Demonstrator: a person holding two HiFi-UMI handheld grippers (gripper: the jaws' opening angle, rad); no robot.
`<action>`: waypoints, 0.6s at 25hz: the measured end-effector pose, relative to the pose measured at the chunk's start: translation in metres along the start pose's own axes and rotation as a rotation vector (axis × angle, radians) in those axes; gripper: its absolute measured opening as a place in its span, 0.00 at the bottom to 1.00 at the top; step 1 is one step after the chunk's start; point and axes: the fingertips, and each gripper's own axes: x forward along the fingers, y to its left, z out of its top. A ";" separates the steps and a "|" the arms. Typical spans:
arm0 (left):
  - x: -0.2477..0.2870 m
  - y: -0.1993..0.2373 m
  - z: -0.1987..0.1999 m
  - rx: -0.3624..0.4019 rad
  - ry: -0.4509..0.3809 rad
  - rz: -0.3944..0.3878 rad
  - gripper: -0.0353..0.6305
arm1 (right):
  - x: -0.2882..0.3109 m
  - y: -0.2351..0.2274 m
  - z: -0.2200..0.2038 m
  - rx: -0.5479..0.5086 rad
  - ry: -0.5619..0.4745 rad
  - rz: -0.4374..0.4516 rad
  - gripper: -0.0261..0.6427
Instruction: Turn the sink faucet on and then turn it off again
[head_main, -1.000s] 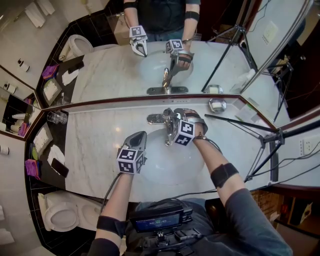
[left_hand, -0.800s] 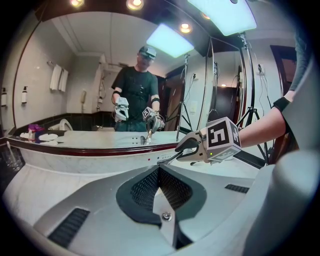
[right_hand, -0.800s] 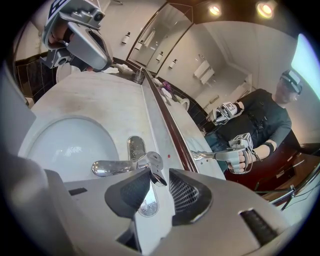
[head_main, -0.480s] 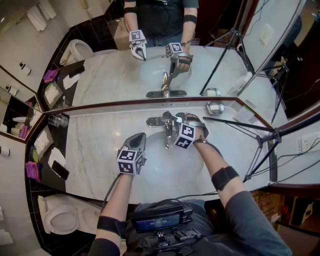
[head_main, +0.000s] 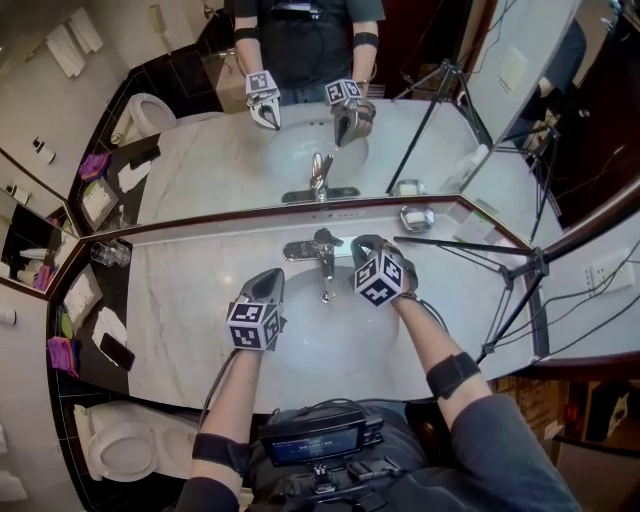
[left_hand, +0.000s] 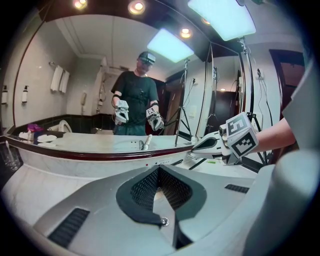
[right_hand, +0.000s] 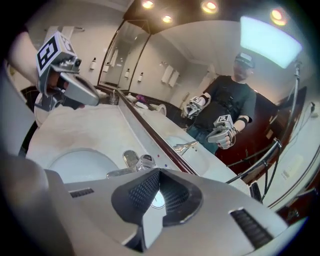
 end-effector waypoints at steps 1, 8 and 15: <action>0.000 0.000 0.001 0.000 -0.002 -0.001 0.05 | -0.005 -0.001 -0.001 0.046 -0.013 -0.004 0.07; -0.003 -0.004 0.006 -0.001 -0.018 -0.008 0.05 | -0.045 -0.003 -0.014 0.412 -0.099 -0.010 0.07; -0.005 -0.009 0.010 0.015 -0.045 -0.015 0.05 | -0.063 0.010 -0.049 0.649 -0.153 -0.002 0.07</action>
